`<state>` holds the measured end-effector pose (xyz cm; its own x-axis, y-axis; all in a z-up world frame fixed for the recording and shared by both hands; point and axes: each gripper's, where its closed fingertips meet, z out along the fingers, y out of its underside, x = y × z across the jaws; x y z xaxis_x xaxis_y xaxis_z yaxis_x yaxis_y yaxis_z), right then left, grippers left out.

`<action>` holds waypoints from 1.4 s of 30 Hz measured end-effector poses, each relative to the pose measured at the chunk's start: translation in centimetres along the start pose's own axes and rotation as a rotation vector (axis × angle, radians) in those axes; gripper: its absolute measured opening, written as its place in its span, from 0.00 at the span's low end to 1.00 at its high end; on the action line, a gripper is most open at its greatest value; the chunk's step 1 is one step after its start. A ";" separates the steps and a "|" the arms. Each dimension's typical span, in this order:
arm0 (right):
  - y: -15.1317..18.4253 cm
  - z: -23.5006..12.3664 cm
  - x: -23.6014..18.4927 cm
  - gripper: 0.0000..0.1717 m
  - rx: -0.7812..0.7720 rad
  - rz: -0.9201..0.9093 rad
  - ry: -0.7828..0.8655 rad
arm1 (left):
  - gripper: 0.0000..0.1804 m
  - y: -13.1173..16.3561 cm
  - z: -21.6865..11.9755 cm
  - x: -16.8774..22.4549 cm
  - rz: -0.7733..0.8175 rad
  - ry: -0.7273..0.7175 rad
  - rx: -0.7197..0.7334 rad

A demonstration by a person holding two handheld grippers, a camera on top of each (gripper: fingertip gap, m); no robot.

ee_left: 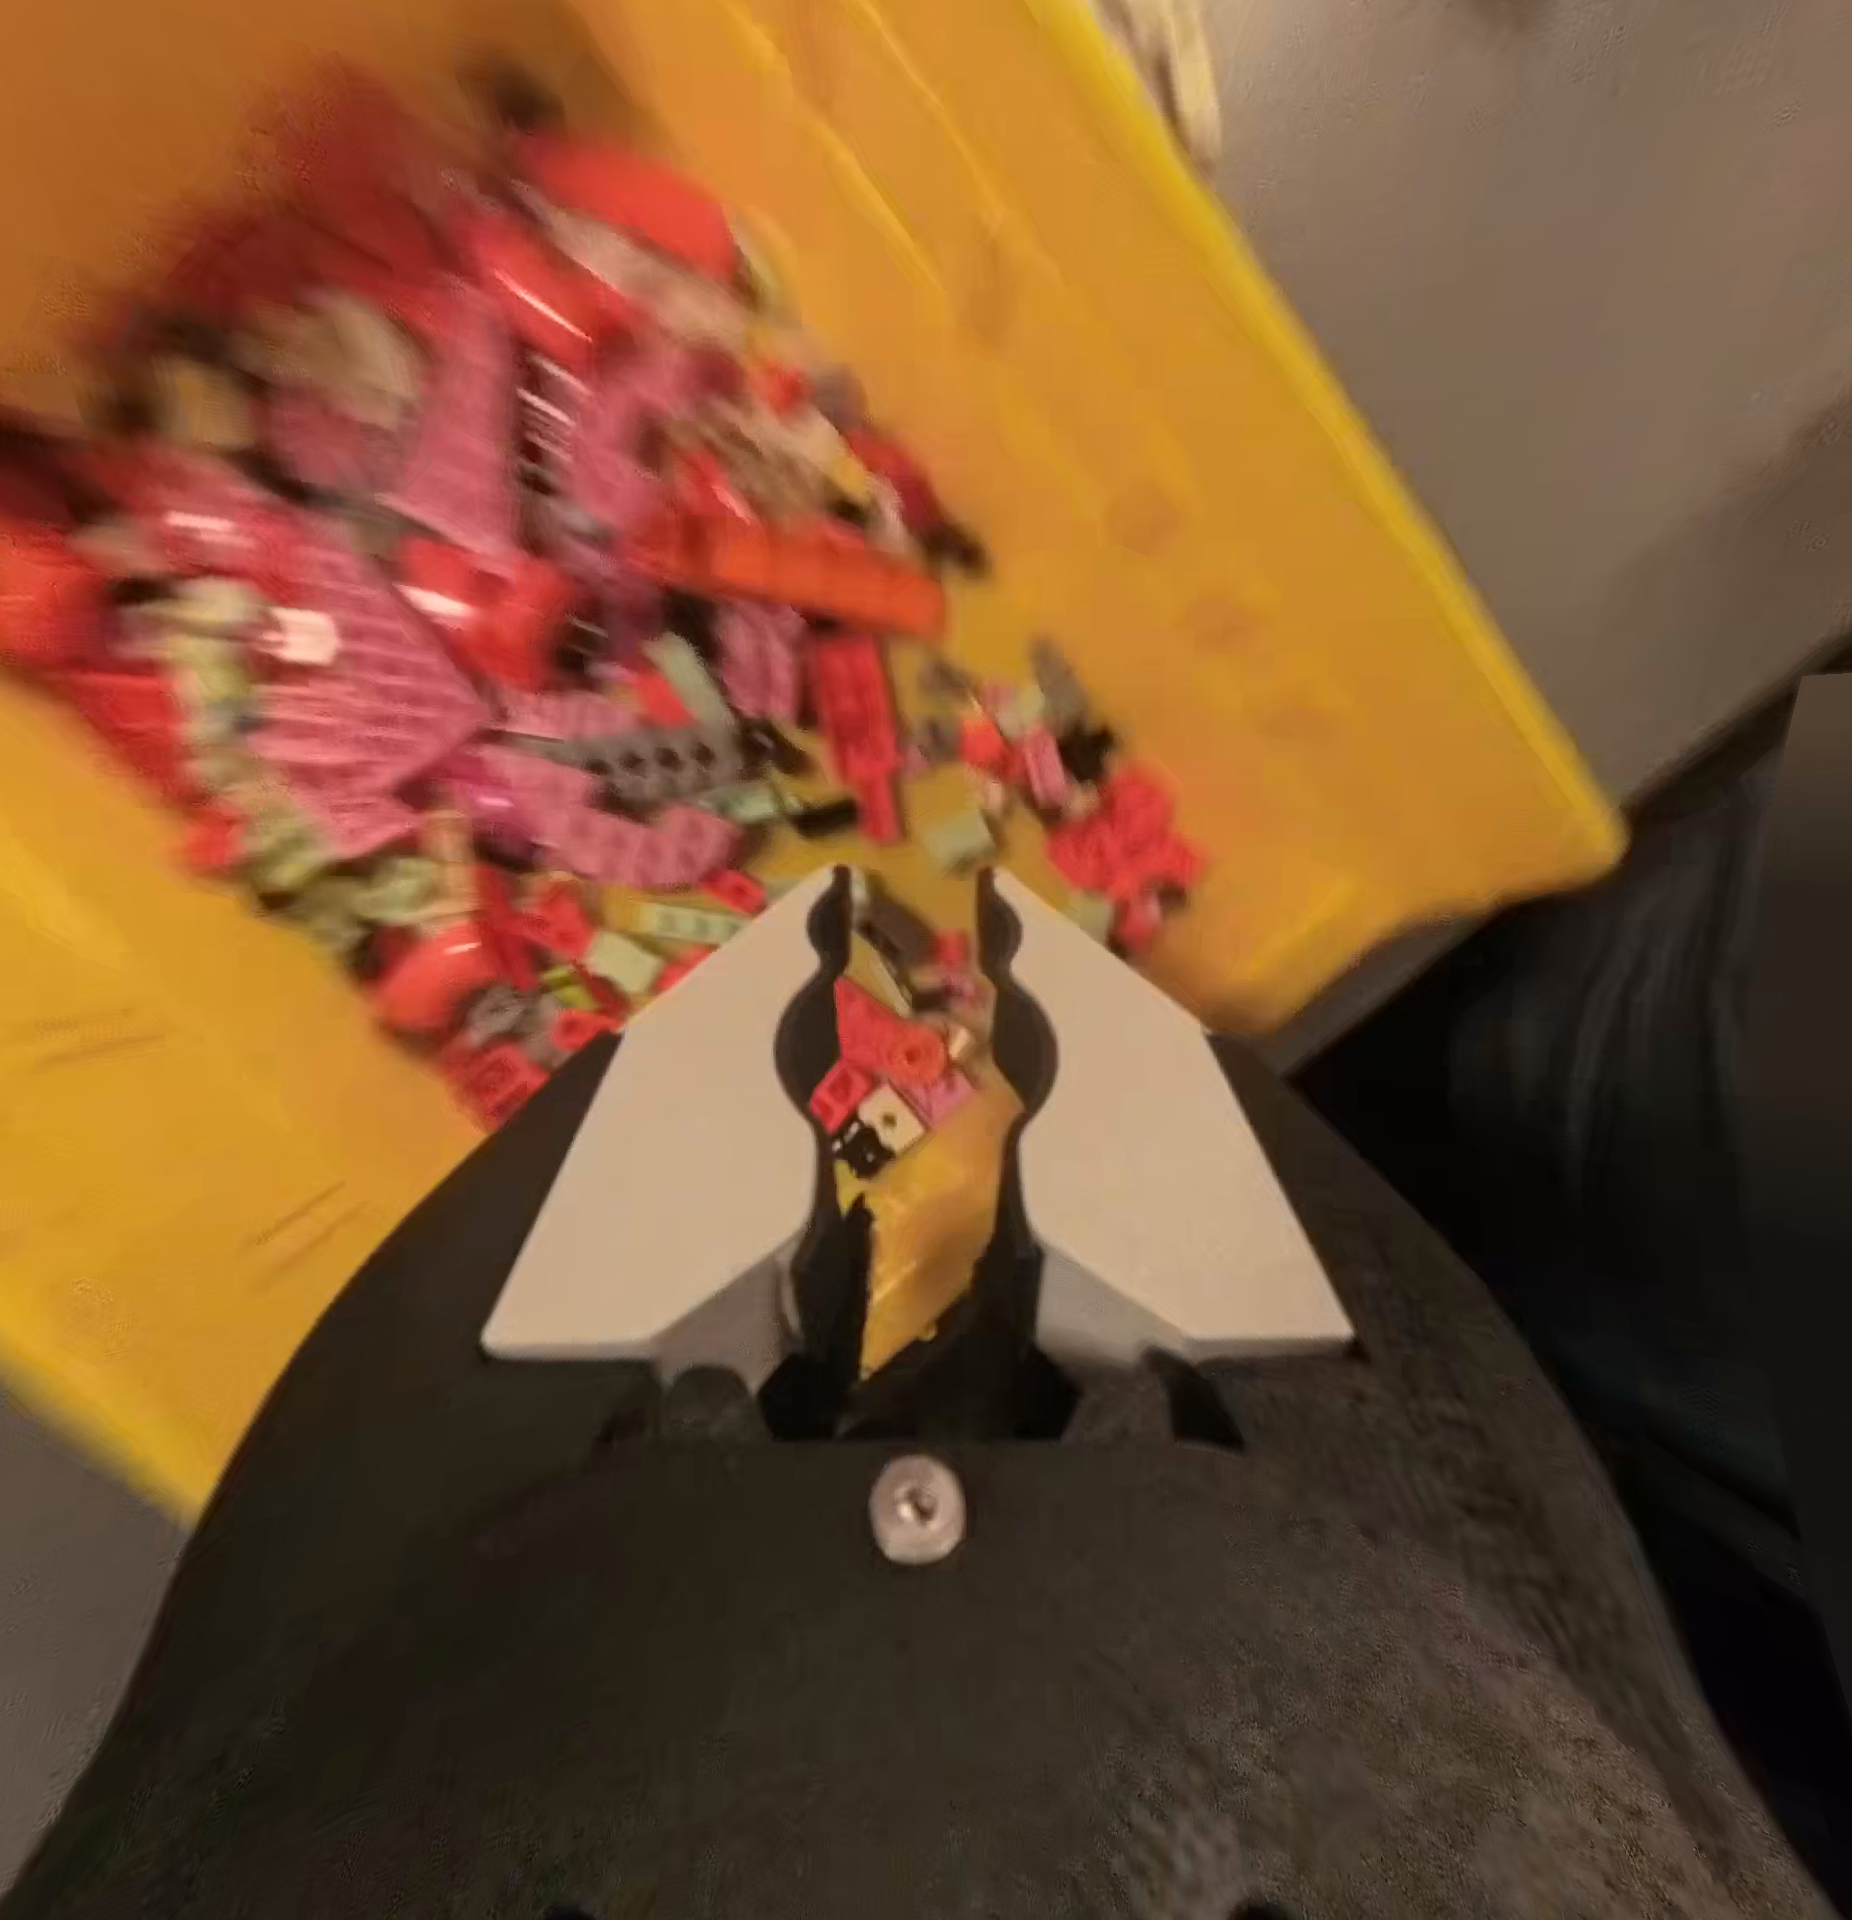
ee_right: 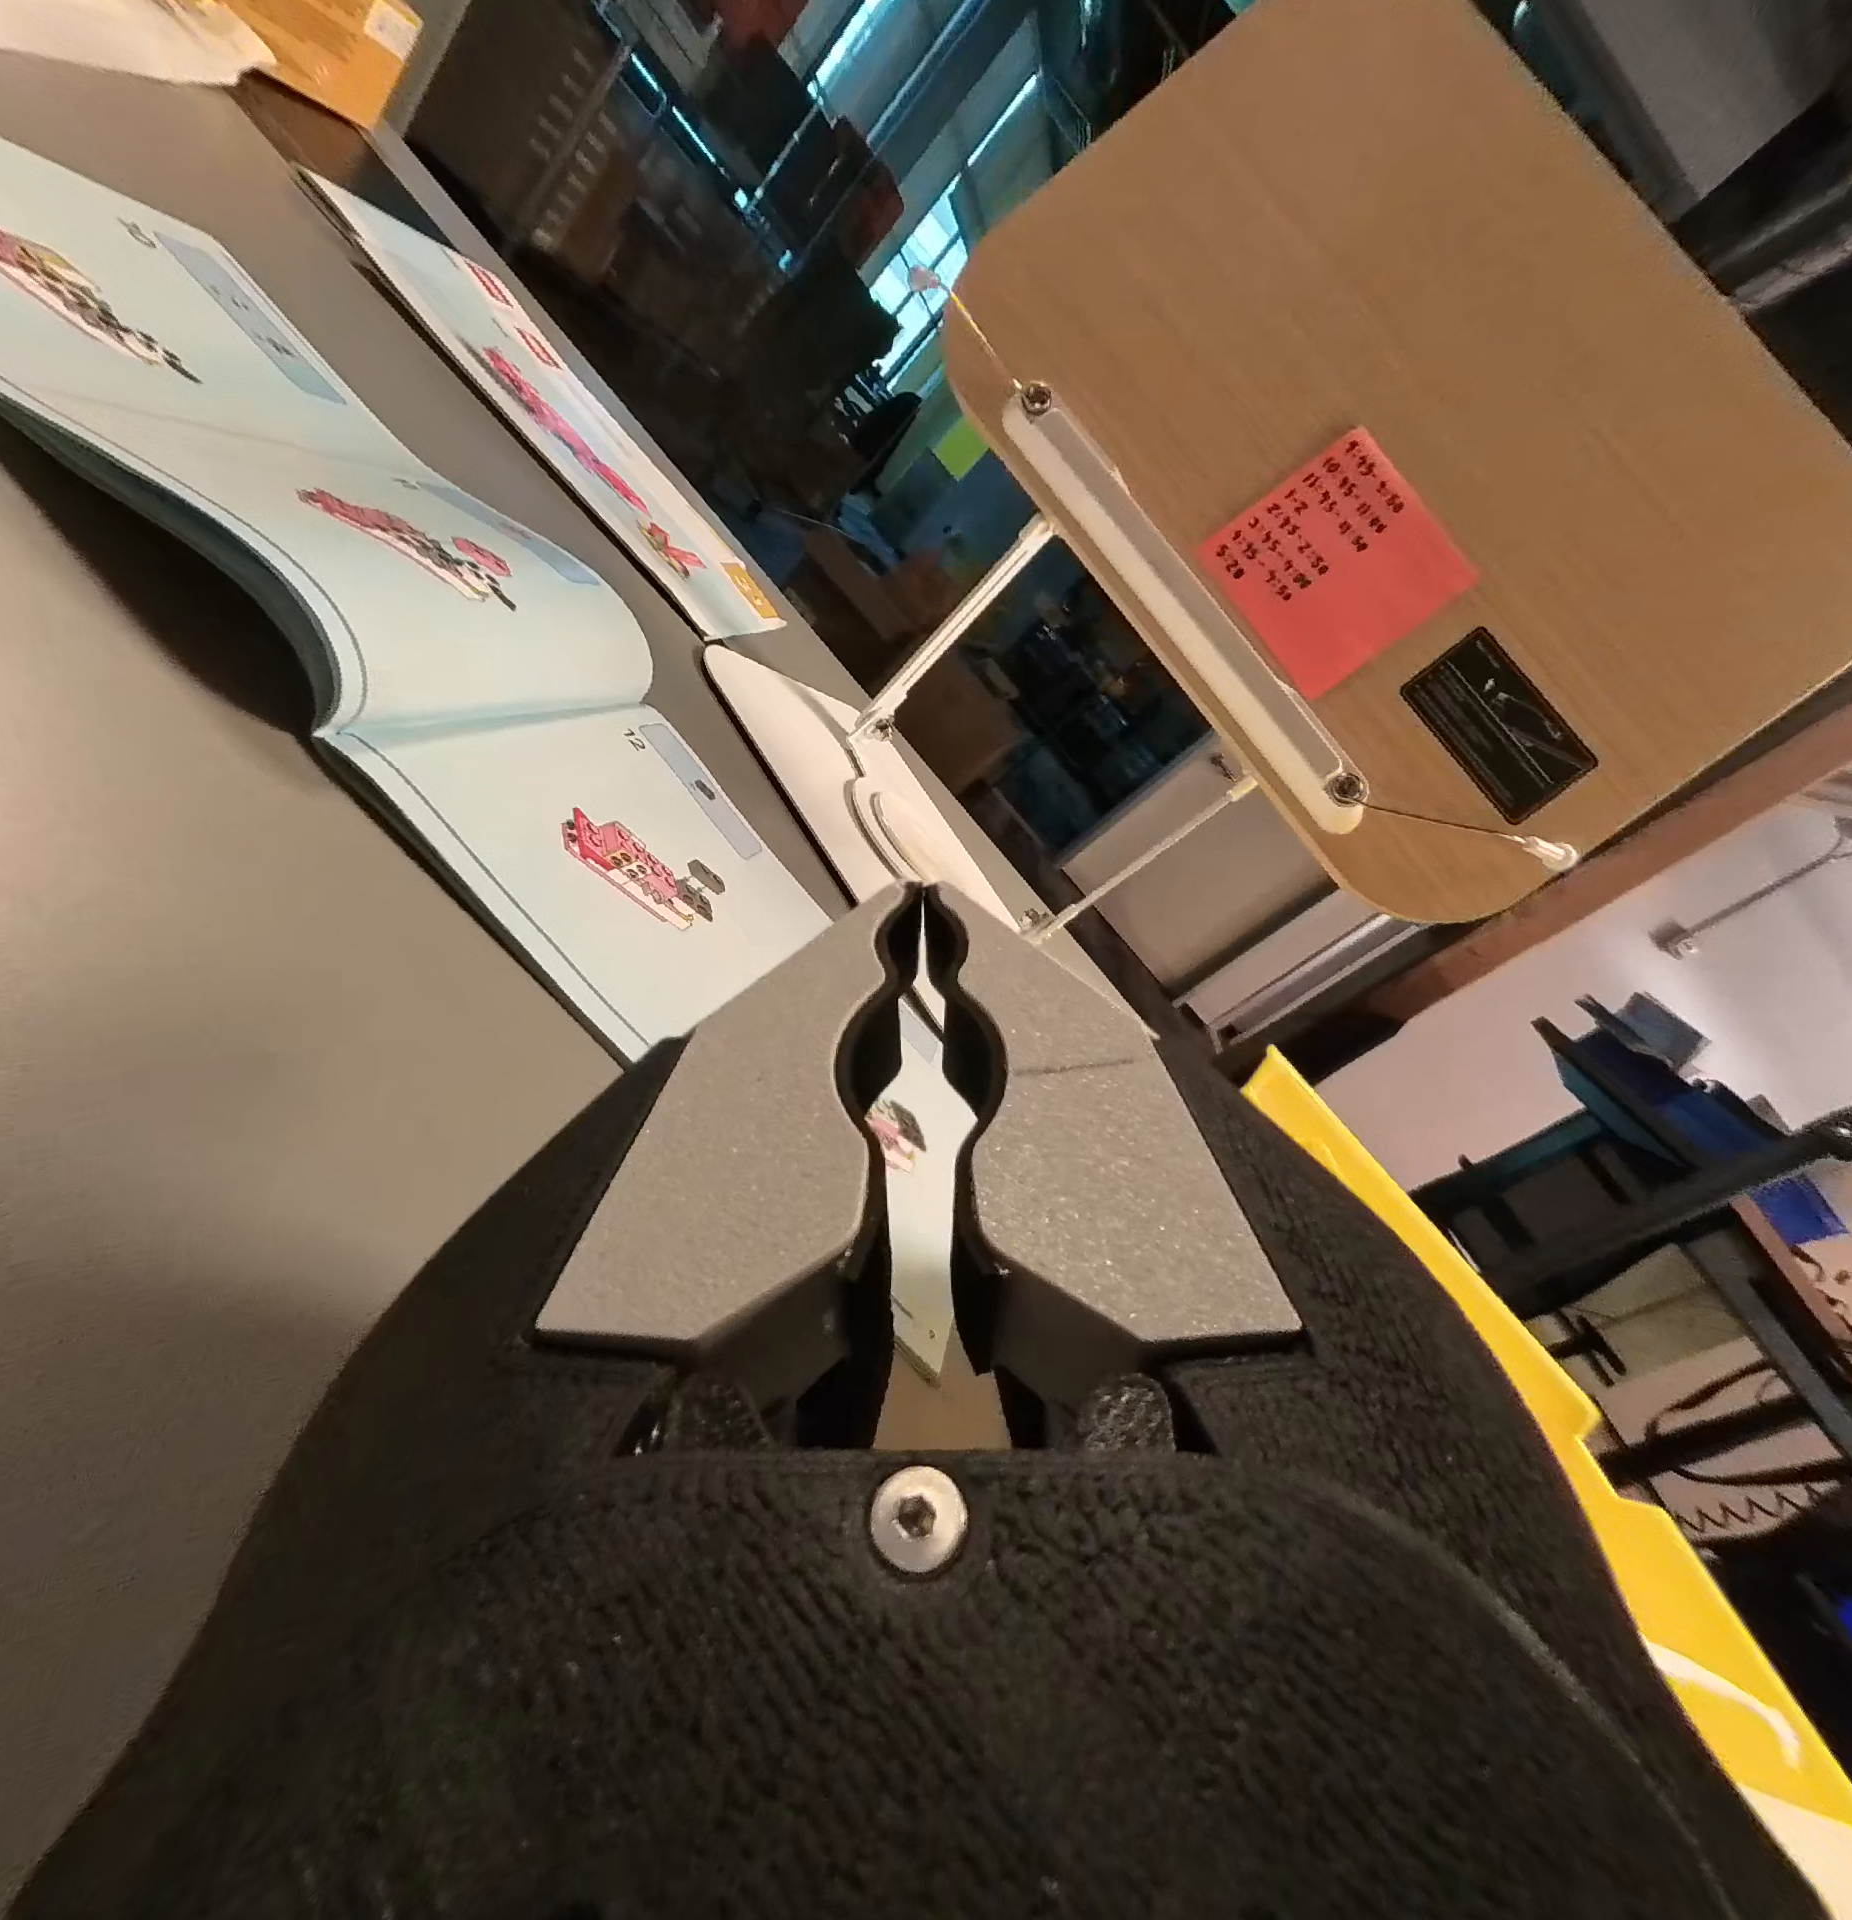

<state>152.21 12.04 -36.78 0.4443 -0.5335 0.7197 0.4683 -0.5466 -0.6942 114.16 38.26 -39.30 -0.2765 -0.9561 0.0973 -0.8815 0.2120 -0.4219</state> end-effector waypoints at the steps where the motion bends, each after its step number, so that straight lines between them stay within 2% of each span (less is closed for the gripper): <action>1: 0.1 0.0 0.1 0.00 -0.009 0.001 0.005 | 0.15 1.5 1.2 0.5 0.078 0.053 -0.086; 4: 0.6 0.1 0.4 0.00 -0.029 0.007 0.018 | 0.17 3.2 3.0 0.1 0.195 0.116 -0.188; 7: 0.9 0.2 0.6 0.00 -0.046 0.005 0.030 | 0.17 3.1 3.2 0.1 0.277 0.176 -0.190; 14: 1.1 0.3 0.6 0.00 -0.059 -0.009 0.036 | 0.16 3.7 3.3 -0.3 0.385 0.189 -0.251; 16: 1.0 0.3 0.5 0.00 -0.059 -0.012 0.035 | 0.13 3.6 3.5 -0.2 0.393 0.196 -0.240; 18: 1.0 0.3 0.5 0.00 -0.058 -0.015 0.034 | 0.05 3.9 3.6 -0.2 0.405 0.189 -0.254; 22: 1.0 0.3 0.4 0.00 -0.055 -0.018 0.031 | 0.00 4.6 3.7 -0.6 0.454 0.149 -0.286; 27: 0.9 0.3 0.4 0.00 -0.048 -0.008 0.030 | 0.01 3.2 2.1 -1.6 0.358 0.105 -0.205; 29: 0.8 0.2 0.5 0.00 -0.043 -0.004 0.030 | 0.10 3.6 1.6 -1.8 0.300 0.109 -0.238; 32: 0.8 0.2 0.5 0.00 -0.038 0.001 0.028 | 0.16 4.8 1.7 -1.3 0.251 0.145 -0.318; 38: 0.5 0.1 0.5 0.00 -0.026 0.009 0.024 | 0.13 5.9 2.7 -0.6 0.283 0.147 -0.394; 40: 0.5 0.1 0.5 0.00 -0.022 0.011 0.024 | 0.03 6.0 2.8 -0.5 0.301 0.145 -0.406; 42: 0.4 0.0 0.5 0.00 -0.016 0.015 0.023 | 0.03 5.9 2.7 -0.5 0.314 0.141 -0.397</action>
<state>152.62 11.56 -36.68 0.4333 -0.5568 0.7087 0.4492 -0.5483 -0.7054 110.12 39.43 -44.32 -0.5754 -0.8034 0.1531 -0.8175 0.5705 -0.0784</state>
